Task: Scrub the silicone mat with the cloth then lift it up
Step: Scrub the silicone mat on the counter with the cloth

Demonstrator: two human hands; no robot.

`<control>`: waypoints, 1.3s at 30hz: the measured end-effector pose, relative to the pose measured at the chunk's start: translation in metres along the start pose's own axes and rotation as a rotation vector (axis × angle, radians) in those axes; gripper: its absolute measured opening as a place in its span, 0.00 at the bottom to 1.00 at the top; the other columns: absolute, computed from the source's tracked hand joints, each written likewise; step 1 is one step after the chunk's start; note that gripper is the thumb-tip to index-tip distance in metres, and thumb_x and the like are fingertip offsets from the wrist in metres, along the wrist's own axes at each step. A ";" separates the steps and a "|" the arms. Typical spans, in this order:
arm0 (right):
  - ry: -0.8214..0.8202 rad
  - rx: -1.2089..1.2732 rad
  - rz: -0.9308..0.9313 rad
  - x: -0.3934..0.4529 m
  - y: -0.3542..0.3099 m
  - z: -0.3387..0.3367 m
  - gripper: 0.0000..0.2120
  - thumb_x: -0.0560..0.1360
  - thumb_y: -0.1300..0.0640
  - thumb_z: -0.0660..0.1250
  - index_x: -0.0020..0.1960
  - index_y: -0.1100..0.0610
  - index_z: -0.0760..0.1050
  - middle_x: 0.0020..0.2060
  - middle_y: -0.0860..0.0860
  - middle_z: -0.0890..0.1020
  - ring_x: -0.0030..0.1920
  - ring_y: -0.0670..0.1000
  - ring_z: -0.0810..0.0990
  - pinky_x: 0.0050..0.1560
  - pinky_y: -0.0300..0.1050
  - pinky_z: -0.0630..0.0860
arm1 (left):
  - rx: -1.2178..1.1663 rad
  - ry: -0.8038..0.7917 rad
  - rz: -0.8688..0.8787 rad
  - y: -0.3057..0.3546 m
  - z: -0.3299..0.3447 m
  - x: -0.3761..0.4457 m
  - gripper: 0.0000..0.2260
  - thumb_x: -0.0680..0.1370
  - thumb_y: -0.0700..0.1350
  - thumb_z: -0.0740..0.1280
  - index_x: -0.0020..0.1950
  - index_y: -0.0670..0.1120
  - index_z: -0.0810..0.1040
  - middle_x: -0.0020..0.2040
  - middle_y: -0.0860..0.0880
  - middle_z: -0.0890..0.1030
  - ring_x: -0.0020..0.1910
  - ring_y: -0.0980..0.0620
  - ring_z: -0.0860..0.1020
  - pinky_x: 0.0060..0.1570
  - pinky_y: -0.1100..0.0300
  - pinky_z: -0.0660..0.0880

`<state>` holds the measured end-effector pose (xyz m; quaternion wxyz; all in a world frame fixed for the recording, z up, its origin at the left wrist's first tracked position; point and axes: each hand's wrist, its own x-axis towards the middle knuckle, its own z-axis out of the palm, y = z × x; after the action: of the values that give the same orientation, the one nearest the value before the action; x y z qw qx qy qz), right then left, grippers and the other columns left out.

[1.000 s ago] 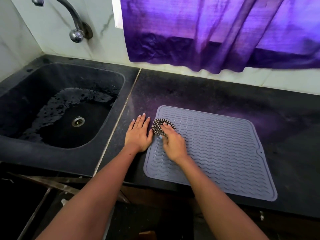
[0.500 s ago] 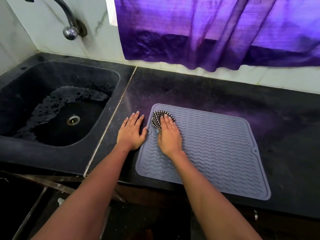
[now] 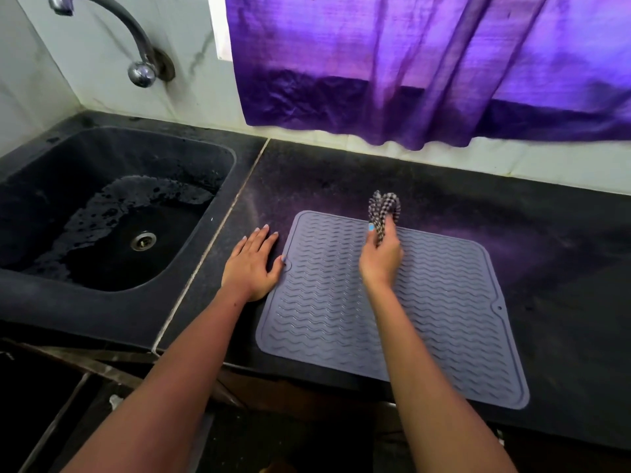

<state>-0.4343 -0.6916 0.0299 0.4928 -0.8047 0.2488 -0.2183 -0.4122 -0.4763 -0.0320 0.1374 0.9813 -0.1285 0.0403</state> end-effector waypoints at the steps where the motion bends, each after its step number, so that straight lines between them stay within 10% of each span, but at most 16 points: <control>1: -0.042 -0.165 -0.129 0.002 0.003 -0.001 0.23 0.78 0.60 0.59 0.73 0.56 0.61 0.71 0.52 0.67 0.71 0.53 0.64 0.73 0.50 0.61 | -0.001 0.007 0.002 -0.001 0.001 0.000 0.37 0.72 0.64 0.39 0.76 0.49 0.59 0.77 0.49 0.57 0.76 0.52 0.53 0.75 0.55 0.47; 4: -0.305 -0.638 -0.341 0.001 0.025 0.006 0.28 0.78 0.60 0.59 0.75 0.58 0.54 0.76 0.53 0.56 0.76 0.52 0.52 0.76 0.47 0.46 | -0.006 0.018 0.005 -0.002 0.003 0.000 0.36 0.73 0.64 0.40 0.76 0.48 0.60 0.77 0.48 0.58 0.76 0.51 0.54 0.75 0.54 0.48; 9: -0.416 -0.732 -0.382 -0.001 0.041 0.009 0.29 0.79 0.57 0.56 0.76 0.58 0.49 0.76 0.51 0.51 0.76 0.49 0.48 0.75 0.43 0.43 | 0.008 0.007 -0.008 0.000 0.001 0.001 0.36 0.73 0.64 0.40 0.76 0.48 0.59 0.77 0.49 0.57 0.76 0.51 0.54 0.75 0.55 0.48; 13: -0.509 -0.317 -0.156 0.015 0.033 -0.003 0.23 0.79 0.57 0.59 0.74 0.54 0.60 0.74 0.49 0.62 0.73 0.50 0.61 0.72 0.47 0.57 | 0.004 0.003 -0.006 0.001 0.000 0.000 0.37 0.72 0.64 0.39 0.76 0.48 0.59 0.77 0.48 0.57 0.76 0.51 0.54 0.75 0.55 0.48; 18: -0.328 0.439 0.449 0.047 0.011 -0.026 0.13 0.79 0.60 0.59 0.62 0.62 0.73 0.46 0.54 0.81 0.41 0.50 0.77 0.42 0.41 0.73 | 0.000 0.000 -0.001 0.001 -0.001 -0.001 0.37 0.72 0.65 0.39 0.76 0.48 0.59 0.77 0.48 0.57 0.76 0.52 0.53 0.75 0.55 0.47; 22: -0.054 -0.253 0.079 0.049 0.010 -0.047 0.19 0.79 0.59 0.59 0.69 0.59 0.67 0.63 0.57 0.75 0.64 0.58 0.72 0.62 0.48 0.69 | -0.001 0.008 0.000 0.001 -0.001 0.000 0.37 0.72 0.65 0.39 0.76 0.48 0.59 0.77 0.49 0.57 0.76 0.52 0.54 0.75 0.55 0.48; 30: -0.328 -0.830 -0.232 0.026 0.063 -0.023 0.30 0.79 0.57 0.53 0.76 0.61 0.43 0.76 0.55 0.45 0.76 0.52 0.43 0.74 0.44 0.40 | 0.011 0.022 0.003 0.002 0.001 0.000 0.37 0.73 0.64 0.40 0.75 0.47 0.60 0.77 0.47 0.58 0.76 0.50 0.55 0.74 0.55 0.48; 35: -0.453 -0.338 -0.057 0.052 0.054 -0.042 0.23 0.81 0.58 0.55 0.74 0.58 0.57 0.74 0.51 0.60 0.73 0.50 0.59 0.72 0.43 0.56 | 0.013 0.016 0.006 0.001 0.001 0.000 0.37 0.73 0.64 0.40 0.76 0.47 0.60 0.77 0.47 0.58 0.76 0.50 0.54 0.75 0.55 0.48; 39: -0.135 0.402 0.374 0.075 0.033 -0.066 0.11 0.81 0.60 0.56 0.60 0.60 0.72 0.50 0.57 0.79 0.39 0.46 0.79 0.38 0.34 0.76 | 0.002 0.013 0.014 0.000 0.000 -0.001 0.37 0.73 0.64 0.40 0.75 0.47 0.60 0.77 0.47 0.58 0.76 0.50 0.55 0.75 0.54 0.49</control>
<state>-0.4213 -0.7953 0.0356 0.6897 -0.6436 0.3114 -0.1142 -0.4128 -0.4761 -0.0321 0.1370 0.9803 -0.1344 0.0475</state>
